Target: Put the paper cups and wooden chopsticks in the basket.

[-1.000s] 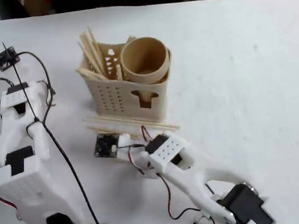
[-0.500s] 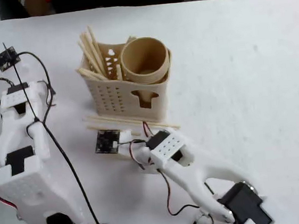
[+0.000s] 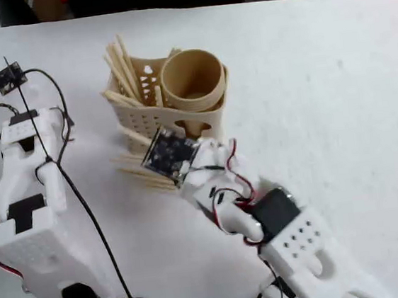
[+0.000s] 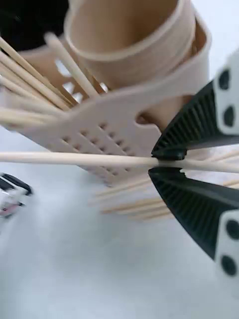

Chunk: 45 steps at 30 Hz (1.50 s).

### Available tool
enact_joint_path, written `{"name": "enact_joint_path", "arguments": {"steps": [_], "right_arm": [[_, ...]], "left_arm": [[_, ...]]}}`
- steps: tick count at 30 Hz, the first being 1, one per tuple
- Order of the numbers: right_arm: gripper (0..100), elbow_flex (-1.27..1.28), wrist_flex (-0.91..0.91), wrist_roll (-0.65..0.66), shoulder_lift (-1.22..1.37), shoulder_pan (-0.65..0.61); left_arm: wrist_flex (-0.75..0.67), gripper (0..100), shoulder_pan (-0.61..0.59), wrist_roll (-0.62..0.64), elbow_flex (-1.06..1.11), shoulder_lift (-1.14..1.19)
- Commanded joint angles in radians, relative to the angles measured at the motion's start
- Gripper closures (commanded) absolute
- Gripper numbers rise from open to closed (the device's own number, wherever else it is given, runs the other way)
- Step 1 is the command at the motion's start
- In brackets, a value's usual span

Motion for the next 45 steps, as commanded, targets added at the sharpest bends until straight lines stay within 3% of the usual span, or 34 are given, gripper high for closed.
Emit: {"name": "enact_joint_path", "arguments": {"steps": [1, 6, 11, 16, 21, 27, 32, 38, 45], "right_arm": [[98.3, -0.249, -0.07, -0.078, -0.001, 0.001], [98.3, -0.476, -0.335, -0.184, 0.193, 0.001], [98.3, -0.641, -0.596, -0.183, 0.453, 0.004], [97.2, -0.747, -0.61, -0.19, 0.651, 0.002], [90.0, -0.749, -0.615, -0.19, 0.702, 0.004], [93.2, -0.746, -0.595, -0.19, 0.702, 0.004], [93.7, -0.75, -0.43, -0.19, 0.676, 0.002], [93.3, -0.747, 0.073, -0.19, 0.535, 0.007], [93.1, -0.72, 0.498, -0.146, 0.337, -0.042]], "left_arm": [[-0.017, 88, -0.007, 0.002, -0.044, -0.008], [-0.017, 88, -0.007, 0.002, -0.041, -0.008], [-0.017, 88, -0.007, 0.002, -0.041, -0.008], [-0.017, 88, -0.005, 0.002, -0.043, -0.008], [-0.017, 88, -0.002, 0.002, -0.046, -0.007], [-0.017, 88, -0.002, 0.002, -0.044, -0.007], [-0.017, 88, -0.002, 0.002, -0.043, -0.007], [-0.017, 88, -0.002, 0.002, -0.041, -0.007], [-0.017, 88, -0.005, 0.002, -0.041, -0.007]]}}
